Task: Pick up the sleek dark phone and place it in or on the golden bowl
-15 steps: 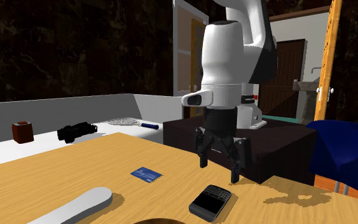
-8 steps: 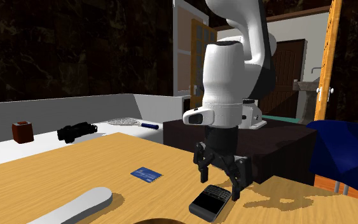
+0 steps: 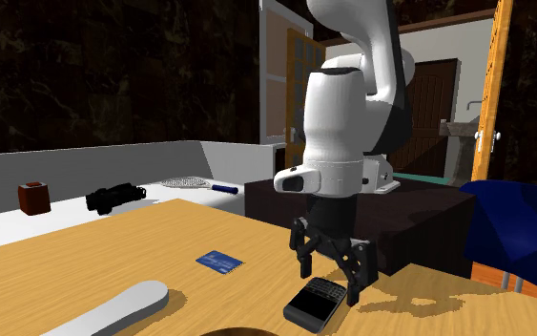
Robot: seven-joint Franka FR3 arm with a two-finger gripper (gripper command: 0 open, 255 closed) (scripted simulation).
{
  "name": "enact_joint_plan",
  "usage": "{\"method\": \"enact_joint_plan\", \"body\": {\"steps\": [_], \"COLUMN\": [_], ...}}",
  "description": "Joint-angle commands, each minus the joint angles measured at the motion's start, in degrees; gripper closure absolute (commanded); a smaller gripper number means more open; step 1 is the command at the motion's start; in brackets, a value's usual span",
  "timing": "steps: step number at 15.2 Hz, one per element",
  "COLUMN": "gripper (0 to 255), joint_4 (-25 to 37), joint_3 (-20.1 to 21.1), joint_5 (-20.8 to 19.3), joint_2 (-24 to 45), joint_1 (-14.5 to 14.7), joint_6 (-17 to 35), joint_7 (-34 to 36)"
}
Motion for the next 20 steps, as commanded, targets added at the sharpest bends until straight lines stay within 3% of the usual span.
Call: {"method": "enact_joint_plan", "body": {"steps": [1, 10, 20], "gripper": [255, 255, 255], "joint_4": [0.0, 0.0, -3.2], "joint_3": [0.0, 0.0, 5.5], "joint_5": [0.0, 0.0, 3.0], "joint_2": [0.0, 0.0, -9.8], "joint_1": [0.0, 0.0, -4.9], "joint_6": [0.0, 0.0, -6.9], "joint_7": [0.0, 0.0, -2.6]}}
